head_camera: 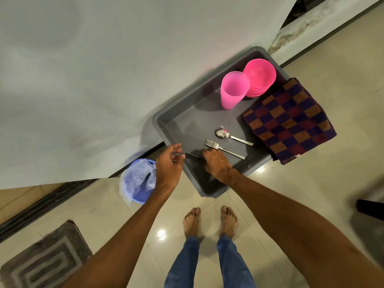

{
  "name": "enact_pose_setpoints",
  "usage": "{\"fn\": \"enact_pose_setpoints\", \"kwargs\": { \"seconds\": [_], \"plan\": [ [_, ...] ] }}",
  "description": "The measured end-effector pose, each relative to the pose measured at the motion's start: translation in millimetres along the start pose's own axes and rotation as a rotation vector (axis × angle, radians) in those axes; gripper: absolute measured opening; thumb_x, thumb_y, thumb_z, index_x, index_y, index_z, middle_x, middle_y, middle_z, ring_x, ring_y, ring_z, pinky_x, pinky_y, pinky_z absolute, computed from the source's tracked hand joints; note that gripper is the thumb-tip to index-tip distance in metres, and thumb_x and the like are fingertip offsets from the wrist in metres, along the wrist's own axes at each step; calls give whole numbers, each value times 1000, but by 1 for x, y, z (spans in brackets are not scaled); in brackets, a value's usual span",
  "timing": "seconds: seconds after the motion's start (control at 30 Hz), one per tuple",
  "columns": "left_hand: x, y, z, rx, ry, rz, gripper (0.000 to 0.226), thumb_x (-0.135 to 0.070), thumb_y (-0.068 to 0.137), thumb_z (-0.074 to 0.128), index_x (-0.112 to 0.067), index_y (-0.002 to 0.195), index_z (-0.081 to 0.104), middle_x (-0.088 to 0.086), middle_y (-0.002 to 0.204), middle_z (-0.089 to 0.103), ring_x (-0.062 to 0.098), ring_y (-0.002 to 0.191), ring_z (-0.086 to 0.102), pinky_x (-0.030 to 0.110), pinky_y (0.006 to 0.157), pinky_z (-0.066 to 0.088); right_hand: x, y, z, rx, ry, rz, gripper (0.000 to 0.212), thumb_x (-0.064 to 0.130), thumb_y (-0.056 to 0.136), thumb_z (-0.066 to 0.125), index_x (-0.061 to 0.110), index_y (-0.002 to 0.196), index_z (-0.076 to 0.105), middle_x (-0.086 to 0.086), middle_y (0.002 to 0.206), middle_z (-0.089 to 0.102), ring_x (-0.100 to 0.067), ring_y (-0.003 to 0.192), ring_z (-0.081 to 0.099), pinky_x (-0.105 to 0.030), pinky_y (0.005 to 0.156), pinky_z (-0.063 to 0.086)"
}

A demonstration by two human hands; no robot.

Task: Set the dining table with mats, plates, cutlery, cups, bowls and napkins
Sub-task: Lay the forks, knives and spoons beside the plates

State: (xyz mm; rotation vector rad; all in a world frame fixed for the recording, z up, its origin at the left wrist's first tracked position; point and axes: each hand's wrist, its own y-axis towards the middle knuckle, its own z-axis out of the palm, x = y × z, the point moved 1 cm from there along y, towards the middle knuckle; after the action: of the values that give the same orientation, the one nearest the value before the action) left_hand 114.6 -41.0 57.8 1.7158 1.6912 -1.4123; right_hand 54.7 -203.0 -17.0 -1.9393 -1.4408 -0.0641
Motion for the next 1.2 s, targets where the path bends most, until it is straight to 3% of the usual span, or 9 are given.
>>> {"fn": "enact_pose_setpoints", "kwargs": {
  "seconds": [0.2,0.3,0.4,0.6,0.67,0.83,0.97,1.1,1.2],
  "plan": [
    [-4,-8,0,13,-8,20,29,-7,91,67,-13,119,67,2,109,72,18,100,68,32,89,56,5,-6,-13,-27,120,51,36,13,89,71,9,122,59,-14,116,66,-31,108,63,-39,98,53],
    [-15,-14,-3,20,-30,34,29,-4,90,66,-20,114,68,0,105,72,17,98,69,29,87,56,11,-14,-31,-143,219,101,23,5,85,72,6,108,66,-14,105,69,-31,96,67,-36,82,57],
    [-31,-21,-8,32,-64,28,30,-3,89,66,-21,112,69,-1,103,72,16,97,69,30,87,56,19,-31,-60,-237,345,168,12,1,83,71,10,87,64,-7,84,65,-26,79,61,-24,63,46],
    [-93,-54,-23,108,-110,55,25,-7,88,70,-20,110,68,-2,100,71,7,89,67,19,81,53,37,-109,-121,-271,773,346,30,2,78,81,6,106,71,-8,106,74,-23,94,72,-39,84,61],
    [-118,-69,-27,165,-129,53,26,-13,89,72,-18,114,68,-1,101,72,9,90,67,16,77,51,44,-146,-140,-321,903,370,25,0,79,80,6,101,72,-8,104,74,-22,89,73,-40,78,62],
    [-168,-114,-25,387,-242,-29,14,-27,94,68,-24,108,69,4,106,73,18,93,71,33,82,59,61,-243,-179,-464,1116,419,20,-4,78,79,-2,97,72,-8,90,74,-21,77,73,-24,59,56],
    [-201,-163,-8,590,-268,-68,25,-32,96,62,-13,110,70,4,104,75,22,96,72,36,85,59,59,-315,-189,-554,1229,428,16,-6,77,79,-3,92,72,-14,95,75,-27,79,74,-34,64,58],
    [-230,-222,23,840,-264,-87,32,-30,94,65,-6,114,70,10,107,75,25,100,72,40,90,58,47,-384,-182,-648,1312,475,14,-6,77,78,-3,91,73,-11,85,74,-25,74,73,-30,63,55],
    [-243,-269,50,908,-204,-84,34,-22,87,74,3,109,71,19,101,72,28,90,68,37,81,59,34,-437,-169,-722,1350,507,11,-8,75,79,-3,84,74,-9,76,72,-21,65,70,-30,61,53]
  ]
}}
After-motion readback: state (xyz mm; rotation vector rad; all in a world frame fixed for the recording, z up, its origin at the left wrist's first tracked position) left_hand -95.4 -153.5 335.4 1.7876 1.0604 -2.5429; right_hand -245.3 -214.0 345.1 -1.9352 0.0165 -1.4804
